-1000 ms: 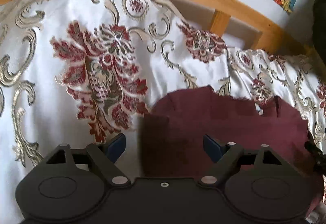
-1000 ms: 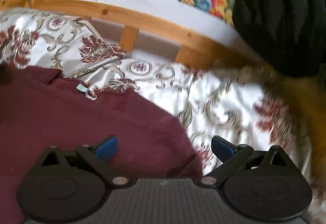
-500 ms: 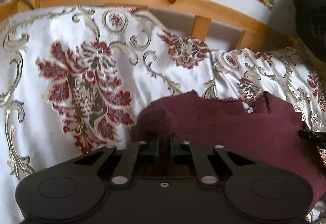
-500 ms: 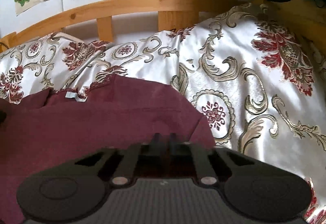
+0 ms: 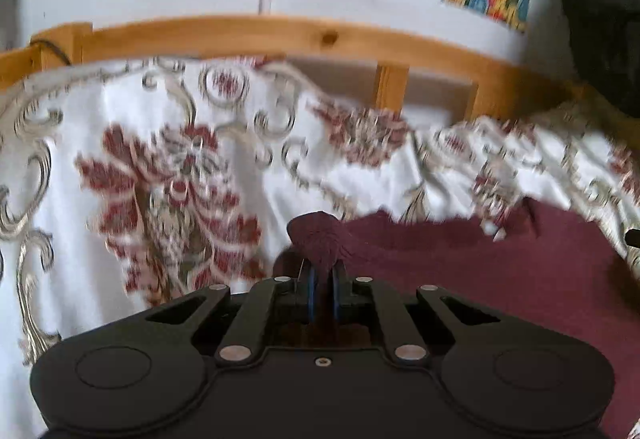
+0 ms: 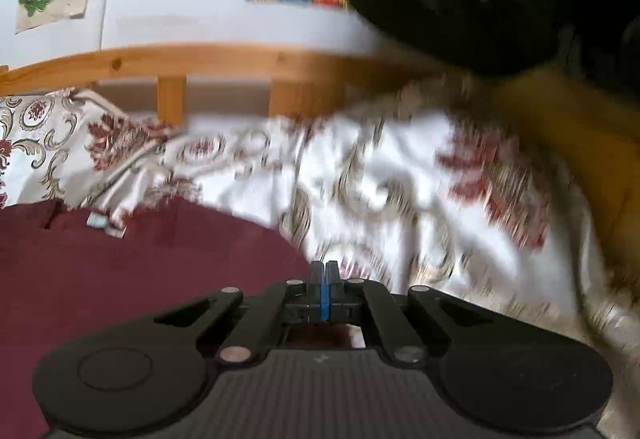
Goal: Fold small clothes
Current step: 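Lower the folded hem onto the collar and open both grippers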
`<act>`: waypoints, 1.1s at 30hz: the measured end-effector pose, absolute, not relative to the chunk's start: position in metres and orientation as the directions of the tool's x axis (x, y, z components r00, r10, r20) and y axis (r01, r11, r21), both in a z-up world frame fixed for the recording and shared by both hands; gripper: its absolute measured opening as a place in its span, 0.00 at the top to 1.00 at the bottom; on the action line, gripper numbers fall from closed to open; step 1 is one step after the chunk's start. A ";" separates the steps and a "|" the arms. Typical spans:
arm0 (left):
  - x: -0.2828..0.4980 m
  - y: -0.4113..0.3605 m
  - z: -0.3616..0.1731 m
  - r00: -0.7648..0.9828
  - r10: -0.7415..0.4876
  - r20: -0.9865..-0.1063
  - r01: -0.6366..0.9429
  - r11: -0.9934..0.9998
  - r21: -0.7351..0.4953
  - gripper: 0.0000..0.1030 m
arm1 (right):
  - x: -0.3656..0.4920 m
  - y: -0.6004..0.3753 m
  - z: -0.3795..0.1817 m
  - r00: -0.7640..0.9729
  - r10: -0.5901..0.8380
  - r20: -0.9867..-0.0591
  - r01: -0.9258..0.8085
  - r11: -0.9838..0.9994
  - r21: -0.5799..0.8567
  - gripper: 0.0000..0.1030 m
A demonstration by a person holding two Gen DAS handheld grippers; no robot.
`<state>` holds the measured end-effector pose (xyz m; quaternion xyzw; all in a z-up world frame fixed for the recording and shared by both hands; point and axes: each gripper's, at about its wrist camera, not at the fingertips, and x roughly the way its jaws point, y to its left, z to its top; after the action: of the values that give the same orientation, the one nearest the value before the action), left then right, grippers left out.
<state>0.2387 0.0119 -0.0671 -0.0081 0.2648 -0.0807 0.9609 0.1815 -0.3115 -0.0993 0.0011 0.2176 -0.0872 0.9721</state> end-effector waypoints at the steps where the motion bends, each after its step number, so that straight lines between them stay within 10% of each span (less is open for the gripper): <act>1: 0.239 0.013 -0.070 0.843 -0.154 -0.516 0.149 0.987 -0.053 0.92 | 0.182 -0.313 -0.102 0.887 -0.154 -0.435 0.164 0.986 -0.015 1.00; 18: 0.244 0.020 -0.076 0.788 -0.193 -0.584 0.145 0.981 -0.129 0.80 | 0.178 -0.321 -0.100 0.905 0.013 -0.425 0.072 0.980 0.183 0.61; 20: 0.245 0.020 -0.077 0.788 -0.194 -0.585 0.147 0.981 -0.127 0.80 | 0.182 -0.320 -0.105 0.893 0.062 -0.446 0.035 0.978 0.206 0.62; 23: 0.243 0.018 -0.077 0.795 -0.195 -0.574 0.157 0.981 -0.117 0.84 | 0.188 -0.313 -0.111 0.870 0.032 -0.491 0.045 0.988 0.145 0.97; 33: 0.238 0.012 -0.077 0.840 -0.177 -0.513 0.172 0.983 -0.057 0.90 | 0.180 -0.309 -0.105 0.896 -0.092 -0.434 0.118 0.992 0.033 0.97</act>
<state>0.2384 0.0123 -0.0768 -0.0045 0.2679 -0.0908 0.9591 0.1799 -0.3091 -0.1054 0.0293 0.2212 -0.0538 0.9733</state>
